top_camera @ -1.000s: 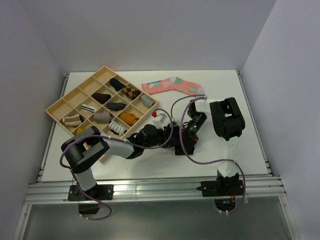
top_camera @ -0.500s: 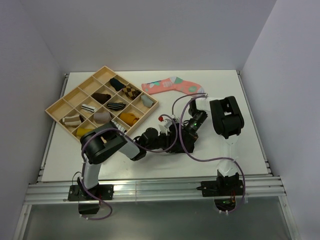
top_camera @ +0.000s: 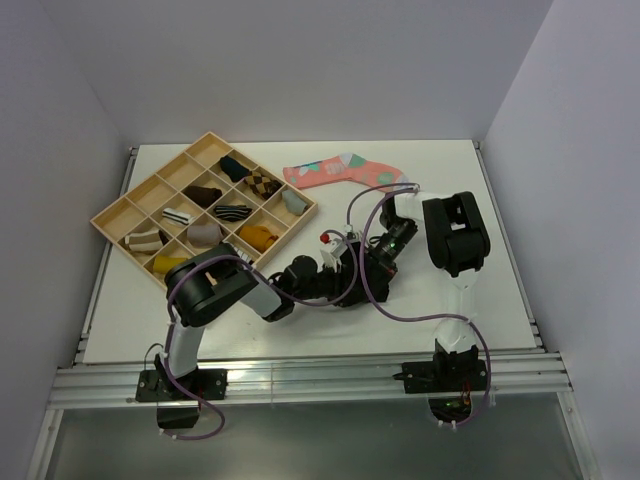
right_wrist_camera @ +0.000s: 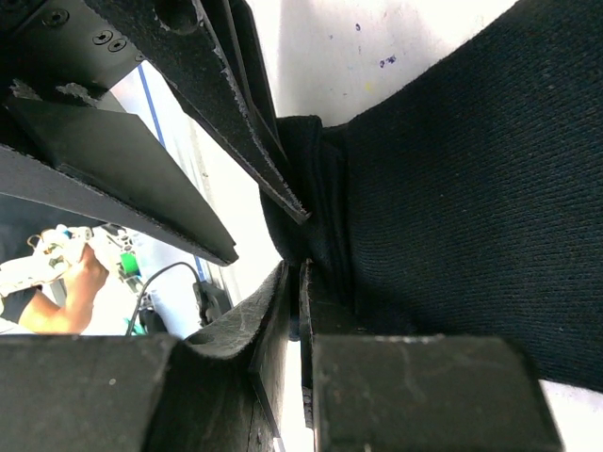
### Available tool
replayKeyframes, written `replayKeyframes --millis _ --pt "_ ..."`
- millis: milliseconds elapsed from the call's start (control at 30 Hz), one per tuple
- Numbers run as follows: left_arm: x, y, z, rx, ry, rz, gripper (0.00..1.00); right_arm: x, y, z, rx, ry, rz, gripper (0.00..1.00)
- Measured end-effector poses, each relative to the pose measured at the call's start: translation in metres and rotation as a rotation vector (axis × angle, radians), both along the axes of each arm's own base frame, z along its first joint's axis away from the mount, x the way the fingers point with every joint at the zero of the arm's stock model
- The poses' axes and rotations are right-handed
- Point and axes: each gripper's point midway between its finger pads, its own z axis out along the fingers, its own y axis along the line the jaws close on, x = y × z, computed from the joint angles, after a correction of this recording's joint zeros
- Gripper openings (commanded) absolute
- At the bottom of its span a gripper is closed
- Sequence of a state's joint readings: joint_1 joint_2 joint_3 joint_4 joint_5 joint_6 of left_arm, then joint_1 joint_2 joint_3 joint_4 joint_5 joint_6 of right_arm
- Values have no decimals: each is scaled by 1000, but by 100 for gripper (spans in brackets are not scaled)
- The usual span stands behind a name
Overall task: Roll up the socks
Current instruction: Roll the sock at the center of the board.
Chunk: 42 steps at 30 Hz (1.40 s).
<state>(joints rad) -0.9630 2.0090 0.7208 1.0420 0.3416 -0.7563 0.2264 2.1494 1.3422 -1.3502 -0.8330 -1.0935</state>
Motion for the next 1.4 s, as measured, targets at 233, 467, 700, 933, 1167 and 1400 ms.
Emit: replayKeyframes --millis 233,467,700,933,1167,1400 --pt "3 -2 -1 18 -25 8 42 -6 -2 -1 0 6 2 11" --pt "7 -3 -2 47 -56 21 43 -9 -3 1 6 -17 11 11" --pt "13 2 -9 104 -76 40 43 -15 -8 2 -5 -29 31 10" --pt "17 -10 5 76 -103 8 44 -16 -10 2 -13 -23 34 10" --pt "10 -14 0 71 -88 -45 43 -15 -13 2 -19 -23 29 10" --pt "3 -19 -9 51 -72 -92 43 -8 -15 4 -18 -25 -7 9"
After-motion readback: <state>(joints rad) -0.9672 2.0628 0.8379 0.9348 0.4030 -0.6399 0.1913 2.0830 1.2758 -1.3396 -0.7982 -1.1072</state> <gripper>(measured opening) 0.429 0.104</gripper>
